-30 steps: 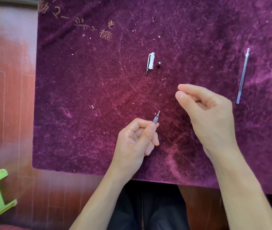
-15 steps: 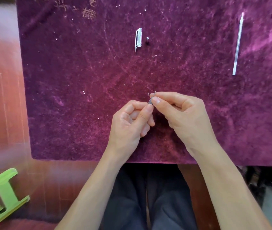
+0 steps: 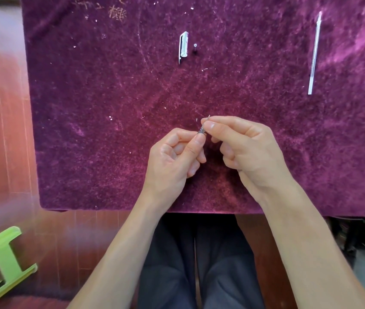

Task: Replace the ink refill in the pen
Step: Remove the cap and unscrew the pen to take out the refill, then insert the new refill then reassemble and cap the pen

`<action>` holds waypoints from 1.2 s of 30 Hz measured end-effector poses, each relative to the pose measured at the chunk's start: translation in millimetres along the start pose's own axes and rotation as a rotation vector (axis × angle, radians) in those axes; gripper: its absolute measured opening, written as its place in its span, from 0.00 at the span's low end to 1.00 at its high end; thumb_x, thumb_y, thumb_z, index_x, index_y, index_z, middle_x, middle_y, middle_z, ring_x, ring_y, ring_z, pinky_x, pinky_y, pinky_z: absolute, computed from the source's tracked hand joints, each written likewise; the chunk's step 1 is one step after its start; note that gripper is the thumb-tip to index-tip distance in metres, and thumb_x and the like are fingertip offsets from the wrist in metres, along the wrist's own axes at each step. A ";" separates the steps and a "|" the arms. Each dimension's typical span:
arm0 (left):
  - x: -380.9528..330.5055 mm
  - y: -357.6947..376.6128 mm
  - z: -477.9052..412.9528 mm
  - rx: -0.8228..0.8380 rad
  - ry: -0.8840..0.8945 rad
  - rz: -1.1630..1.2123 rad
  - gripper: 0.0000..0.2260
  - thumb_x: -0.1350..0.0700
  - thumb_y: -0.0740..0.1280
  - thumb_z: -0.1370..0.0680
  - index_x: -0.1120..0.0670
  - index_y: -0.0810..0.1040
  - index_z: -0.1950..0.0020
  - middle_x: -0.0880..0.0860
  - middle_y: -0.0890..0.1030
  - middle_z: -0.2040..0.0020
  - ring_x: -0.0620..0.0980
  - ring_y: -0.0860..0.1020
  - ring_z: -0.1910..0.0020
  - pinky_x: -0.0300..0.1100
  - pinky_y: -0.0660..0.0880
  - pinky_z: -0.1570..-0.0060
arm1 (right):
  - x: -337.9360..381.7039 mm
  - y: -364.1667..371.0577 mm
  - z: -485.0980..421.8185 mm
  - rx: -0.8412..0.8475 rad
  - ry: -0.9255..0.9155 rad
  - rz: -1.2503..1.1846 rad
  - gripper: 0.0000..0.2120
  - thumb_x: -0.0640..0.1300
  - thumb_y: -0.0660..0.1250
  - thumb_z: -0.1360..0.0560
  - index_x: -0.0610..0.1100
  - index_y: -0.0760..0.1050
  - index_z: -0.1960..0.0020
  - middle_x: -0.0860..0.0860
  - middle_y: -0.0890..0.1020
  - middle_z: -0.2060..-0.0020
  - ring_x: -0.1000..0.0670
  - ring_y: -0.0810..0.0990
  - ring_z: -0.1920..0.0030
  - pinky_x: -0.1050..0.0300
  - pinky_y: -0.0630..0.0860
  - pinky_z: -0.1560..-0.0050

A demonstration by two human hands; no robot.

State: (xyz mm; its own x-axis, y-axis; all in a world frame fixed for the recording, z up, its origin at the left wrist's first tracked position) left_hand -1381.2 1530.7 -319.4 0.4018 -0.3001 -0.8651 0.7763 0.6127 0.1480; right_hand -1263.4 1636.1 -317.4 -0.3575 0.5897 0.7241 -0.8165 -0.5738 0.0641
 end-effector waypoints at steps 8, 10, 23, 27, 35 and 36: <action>1.1 -0.3 0.2 -0.010 -0.003 -0.023 0.07 0.57 0.68 0.17 0.60 0.81 0.50 0.56 0.80 0.66 0.43 0.71 0.76 0.33 0.68 0.74 | 20.1 -10.6 -12.4 -0.046 -0.003 -0.071 0.06 0.47 0.78 0.23 0.47 0.90 0.48 0.54 0.81 0.62 0.56 0.65 0.71 0.65 0.61 0.76; 1.1 0.6 0.4 -0.006 -0.004 -0.026 0.06 0.57 0.69 0.17 0.59 0.81 0.51 0.56 0.80 0.66 0.43 0.71 0.76 0.33 0.68 0.74 | 29.4 -15.6 -15.6 -0.061 -0.022 -0.082 0.06 0.47 0.77 0.22 0.46 0.90 0.48 0.52 0.85 0.60 0.57 0.69 0.71 0.66 0.63 0.76; 2.5 1.8 0.4 -0.009 -0.016 -0.028 0.08 0.59 0.68 0.17 0.64 0.80 0.51 0.56 0.80 0.66 0.43 0.71 0.76 0.32 0.68 0.74 | 72.1 -54.3 -29.8 -0.167 -0.147 -0.220 0.02 0.45 0.76 0.20 0.48 0.87 0.52 0.46 0.90 0.56 0.58 0.75 0.73 0.68 0.65 0.78; 2.5 1.8 0.5 -0.012 -0.018 -0.030 0.08 0.58 0.68 0.17 0.63 0.80 0.51 0.56 0.80 0.65 0.43 0.71 0.76 0.32 0.67 0.74 | 65.7 -68.8 -28.0 -0.181 -0.163 -0.223 0.04 0.45 0.76 0.21 0.48 0.88 0.54 0.46 0.90 0.56 0.58 0.75 0.74 0.68 0.64 0.78; 5.9 -0.3 -0.2 -0.043 -0.048 -0.030 0.09 0.55 0.69 0.17 0.62 0.80 0.49 0.55 0.80 0.65 0.43 0.70 0.75 0.32 0.68 0.74 | 56.4 -90.1 -27.9 -0.297 -0.200 0.029 0.04 0.48 0.78 0.23 0.49 0.89 0.54 0.52 0.89 0.63 0.58 0.71 0.75 0.68 0.66 0.76; 6.7 -0.9 -0.6 -0.052 -0.055 -0.033 0.09 0.55 0.69 0.17 0.62 0.80 0.49 0.55 0.80 0.65 0.43 0.70 0.75 0.32 0.68 0.74 | 61.3 -93.2 -29.3 -0.321 -0.225 0.082 0.04 0.48 0.78 0.23 0.49 0.89 0.54 0.54 0.88 0.64 0.58 0.71 0.75 0.68 0.67 0.75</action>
State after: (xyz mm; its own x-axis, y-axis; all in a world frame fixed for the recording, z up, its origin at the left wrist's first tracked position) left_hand -1379.5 1528.5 -325.6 0.4037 -0.3598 -0.8412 0.7640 0.6384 0.0936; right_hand -1222.4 1742.4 -299.1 -0.3480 0.3901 0.8525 -0.9024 -0.3859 -0.1918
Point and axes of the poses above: each hand's wrist, its own z-axis away from the middle knuckle, its own y-axis out of the palm, x = y × z, the point moved 9 cm from there along -z, towards the middle knuckle
